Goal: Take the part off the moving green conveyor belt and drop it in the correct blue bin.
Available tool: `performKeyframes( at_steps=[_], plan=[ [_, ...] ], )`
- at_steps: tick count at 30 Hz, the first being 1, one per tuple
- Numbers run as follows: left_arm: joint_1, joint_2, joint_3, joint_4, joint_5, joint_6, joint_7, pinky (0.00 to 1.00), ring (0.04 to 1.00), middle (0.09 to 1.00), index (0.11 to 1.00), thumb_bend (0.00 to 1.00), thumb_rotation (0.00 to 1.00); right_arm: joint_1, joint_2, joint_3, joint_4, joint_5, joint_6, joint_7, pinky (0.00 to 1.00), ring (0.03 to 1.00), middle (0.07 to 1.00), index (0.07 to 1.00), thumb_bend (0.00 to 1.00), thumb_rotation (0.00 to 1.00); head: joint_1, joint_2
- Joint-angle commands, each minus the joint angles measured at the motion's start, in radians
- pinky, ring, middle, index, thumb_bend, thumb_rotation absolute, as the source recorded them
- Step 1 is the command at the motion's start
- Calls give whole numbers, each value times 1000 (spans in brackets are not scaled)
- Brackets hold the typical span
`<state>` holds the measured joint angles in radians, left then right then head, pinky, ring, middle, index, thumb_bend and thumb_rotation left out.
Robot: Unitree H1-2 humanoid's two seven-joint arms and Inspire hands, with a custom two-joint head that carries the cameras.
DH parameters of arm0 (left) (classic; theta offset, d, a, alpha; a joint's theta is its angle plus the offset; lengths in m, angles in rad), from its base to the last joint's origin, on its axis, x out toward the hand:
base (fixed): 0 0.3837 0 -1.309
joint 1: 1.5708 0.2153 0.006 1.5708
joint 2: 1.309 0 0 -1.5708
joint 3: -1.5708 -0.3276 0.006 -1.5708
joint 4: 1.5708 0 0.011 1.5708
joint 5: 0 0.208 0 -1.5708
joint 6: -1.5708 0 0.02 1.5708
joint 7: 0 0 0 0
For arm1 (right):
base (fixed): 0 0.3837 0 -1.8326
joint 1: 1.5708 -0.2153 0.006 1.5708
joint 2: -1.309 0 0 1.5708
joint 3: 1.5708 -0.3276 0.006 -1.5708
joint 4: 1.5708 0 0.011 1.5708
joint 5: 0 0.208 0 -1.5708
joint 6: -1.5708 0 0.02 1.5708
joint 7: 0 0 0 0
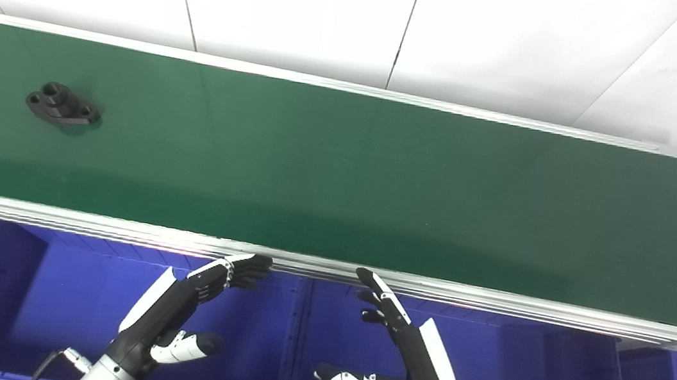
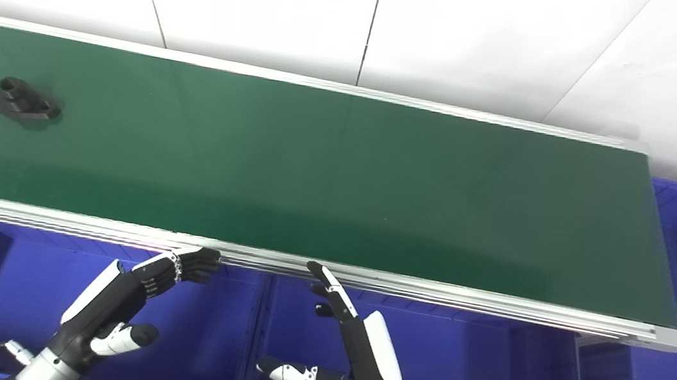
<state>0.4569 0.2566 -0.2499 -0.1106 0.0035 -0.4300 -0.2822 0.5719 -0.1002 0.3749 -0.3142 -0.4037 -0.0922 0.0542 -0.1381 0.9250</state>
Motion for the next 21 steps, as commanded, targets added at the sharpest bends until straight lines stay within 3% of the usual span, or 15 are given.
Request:
performKeyframes(
  at_steps=[1,7,9,10,13,18,21],
  plan=[
    [-2,2,1,-13,0,-39,-1,772,817,833,819,759,839,2,7,1,-15,2,-32,-13,778,873,929,926,695,300,1,-1],
    [-10,5,-2,-7,1,-40,-5,766,815,835,817,734,803,0,5,1,-9,-5,-43,-18,777,875,926,925,690,341,0,-4],
    [-11,7,-3,-6,8,-40,-3,768,816,835,820,731,804,-1,3,1,-7,-11,-49,-21,784,878,925,926,688,418,1,-5],
    [-12,8,-3,-8,12,-40,-2,767,815,835,820,728,802,-1,2,0,-8,-11,-48,-20,786,881,926,929,699,515,1,-5],
    [-12,9,-4,-12,15,-40,-1,765,814,834,820,721,790,0,0,-1,-8,2,-47,-16,776,884,932,936,733,674,1,-5],
    [-13,10,-3,-14,24,-39,2,768,817,834,819,725,781,10,3,-6,-20,54,-20,-2,804,899,941,937,804,864,3,-10],
    [-14,9,-4,-11,25,-39,3,763,814,833,819,727,777,11,4,-7,-20,62,-16,-1,797,889,936,926,791,973,3,-9]
  ],
)
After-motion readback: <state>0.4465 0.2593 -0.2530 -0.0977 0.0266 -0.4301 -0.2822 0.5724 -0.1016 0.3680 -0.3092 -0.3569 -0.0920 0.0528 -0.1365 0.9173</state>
